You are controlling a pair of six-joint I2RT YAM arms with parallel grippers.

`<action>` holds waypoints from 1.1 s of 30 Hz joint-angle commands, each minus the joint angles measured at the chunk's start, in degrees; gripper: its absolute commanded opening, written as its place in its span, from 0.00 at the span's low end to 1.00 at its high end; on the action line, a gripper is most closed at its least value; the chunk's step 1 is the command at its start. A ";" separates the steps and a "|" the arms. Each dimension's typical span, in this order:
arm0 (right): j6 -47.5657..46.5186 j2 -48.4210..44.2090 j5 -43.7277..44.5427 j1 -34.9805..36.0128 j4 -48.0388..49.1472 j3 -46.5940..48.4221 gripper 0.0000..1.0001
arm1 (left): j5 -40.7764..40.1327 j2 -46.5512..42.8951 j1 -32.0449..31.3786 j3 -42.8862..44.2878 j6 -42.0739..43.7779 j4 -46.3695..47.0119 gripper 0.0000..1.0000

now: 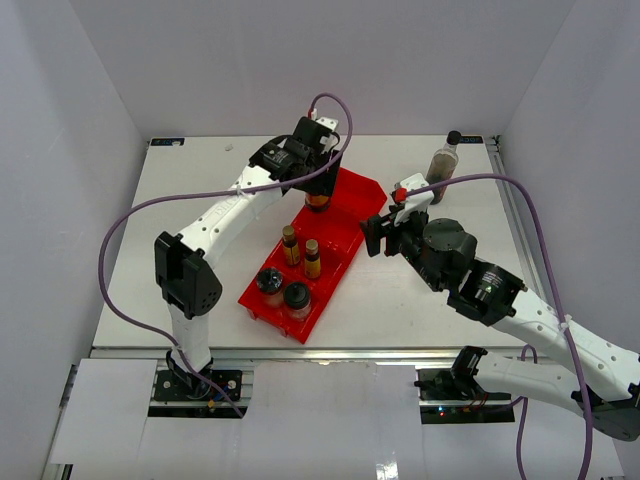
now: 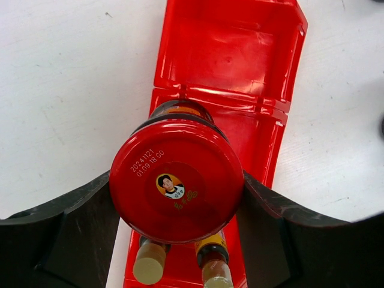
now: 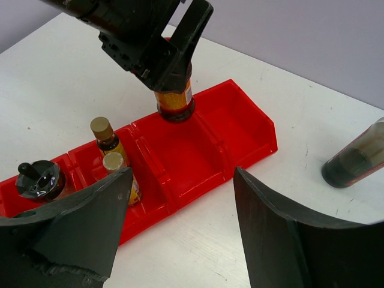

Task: Organize the condiment bottles

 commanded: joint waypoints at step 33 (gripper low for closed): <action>0.85 -2.37 4.02 0.16 1.41 -3.20 0.75 | -2.13 0.02 -0.46 -11.15 -1.16 14.06 0.71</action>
